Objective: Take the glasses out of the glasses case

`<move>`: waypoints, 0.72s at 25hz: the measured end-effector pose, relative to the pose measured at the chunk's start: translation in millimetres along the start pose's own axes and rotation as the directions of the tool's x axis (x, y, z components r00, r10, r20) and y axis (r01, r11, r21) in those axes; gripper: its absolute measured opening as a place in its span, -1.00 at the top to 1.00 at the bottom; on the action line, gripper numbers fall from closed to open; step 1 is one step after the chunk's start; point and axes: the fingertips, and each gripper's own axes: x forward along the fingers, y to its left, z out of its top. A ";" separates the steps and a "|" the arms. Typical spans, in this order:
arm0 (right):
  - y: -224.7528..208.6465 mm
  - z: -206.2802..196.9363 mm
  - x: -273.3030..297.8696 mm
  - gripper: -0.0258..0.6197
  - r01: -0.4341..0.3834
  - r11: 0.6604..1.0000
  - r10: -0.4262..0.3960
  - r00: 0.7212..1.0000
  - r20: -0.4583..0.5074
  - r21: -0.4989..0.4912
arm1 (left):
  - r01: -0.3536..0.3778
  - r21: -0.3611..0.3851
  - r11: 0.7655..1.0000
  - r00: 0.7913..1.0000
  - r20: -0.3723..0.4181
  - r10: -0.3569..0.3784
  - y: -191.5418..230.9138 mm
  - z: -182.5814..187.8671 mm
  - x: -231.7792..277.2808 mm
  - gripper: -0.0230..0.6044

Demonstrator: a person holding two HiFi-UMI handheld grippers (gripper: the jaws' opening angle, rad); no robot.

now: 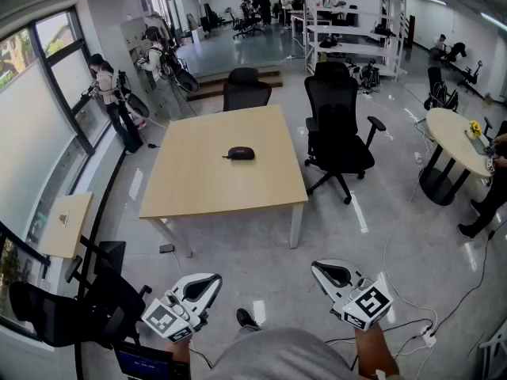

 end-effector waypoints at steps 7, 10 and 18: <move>2.4 -3.7 1.5 0.90 -0.001 1.000 0.002 1.000 -0.008 0.020 | 0.006 -0.004 1.000 1.000 -0.001 -0.006 0.2 -0.3 0.5 0.91; 0.6 -2.0 4.9 0.90 0.004 1.000 -0.004 1.000 -0.010 0.024 | 0.005 -0.009 1.000 1.000 -0.001 -0.005 4.7 0.6 -0.2 0.91; -8.3 -4.0 11.7 0.90 -0.004 0.998 0.002 1.000 0.024 0.059 | 0.009 -0.014 1.000 1.000 -0.008 -0.009 9.8 -7.7 9.4 0.91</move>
